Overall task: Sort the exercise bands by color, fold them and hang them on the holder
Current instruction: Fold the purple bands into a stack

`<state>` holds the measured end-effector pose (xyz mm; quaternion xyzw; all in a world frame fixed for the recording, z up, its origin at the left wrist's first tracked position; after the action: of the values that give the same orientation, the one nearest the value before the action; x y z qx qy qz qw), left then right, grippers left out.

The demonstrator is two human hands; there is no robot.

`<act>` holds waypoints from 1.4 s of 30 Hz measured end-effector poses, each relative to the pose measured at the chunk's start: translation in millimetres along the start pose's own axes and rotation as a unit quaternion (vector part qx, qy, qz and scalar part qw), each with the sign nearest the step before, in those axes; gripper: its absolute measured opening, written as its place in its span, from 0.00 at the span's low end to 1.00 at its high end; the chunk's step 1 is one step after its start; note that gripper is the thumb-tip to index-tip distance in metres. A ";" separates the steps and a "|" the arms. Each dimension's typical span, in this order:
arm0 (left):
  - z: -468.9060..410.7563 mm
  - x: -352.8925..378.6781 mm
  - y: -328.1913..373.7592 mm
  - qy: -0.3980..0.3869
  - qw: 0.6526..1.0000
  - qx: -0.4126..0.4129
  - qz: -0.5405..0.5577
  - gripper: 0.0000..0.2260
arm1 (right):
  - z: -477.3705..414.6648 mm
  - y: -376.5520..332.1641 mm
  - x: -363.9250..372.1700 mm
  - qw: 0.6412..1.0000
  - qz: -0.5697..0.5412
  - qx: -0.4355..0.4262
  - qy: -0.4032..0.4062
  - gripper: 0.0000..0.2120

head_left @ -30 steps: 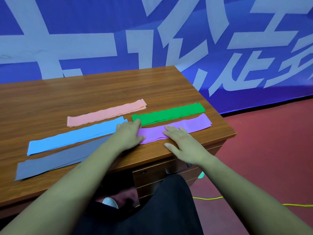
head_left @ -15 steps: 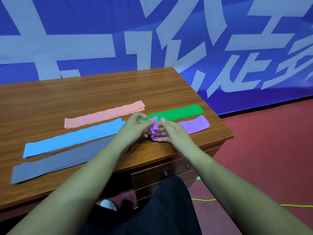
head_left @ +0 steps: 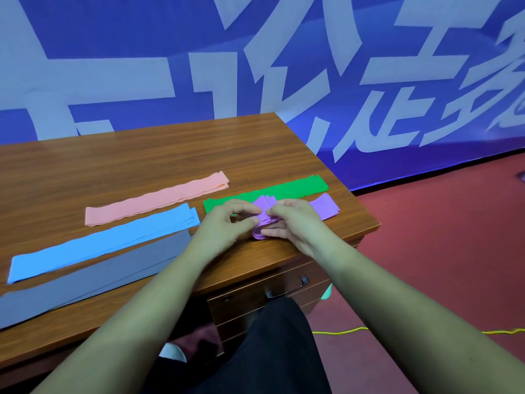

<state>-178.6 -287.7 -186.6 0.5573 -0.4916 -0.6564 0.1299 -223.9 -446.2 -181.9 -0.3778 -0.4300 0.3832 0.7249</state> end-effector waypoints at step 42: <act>-13.3 34.1 0.8 0.005 0.980 0.061 -0.190 0.25 | -15.3 -51.6 -49.0 0.997 0.061 0.001 0.037 0.11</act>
<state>-179.2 -319.3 -205.1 0.6509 -0.4152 -0.6349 -0.0291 -214.5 -514.4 -158.2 -0.4166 -0.3790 0.4127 0.7158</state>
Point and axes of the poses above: each hand's wrist, its own z-axis away from the middle knuckle, its own x-axis out of the palm, y = z × x, the point moved 3 cm from there along -z, towards the middle knuckle, and after that the axes turned 13 degrees about -z, right-handed, at the moved point
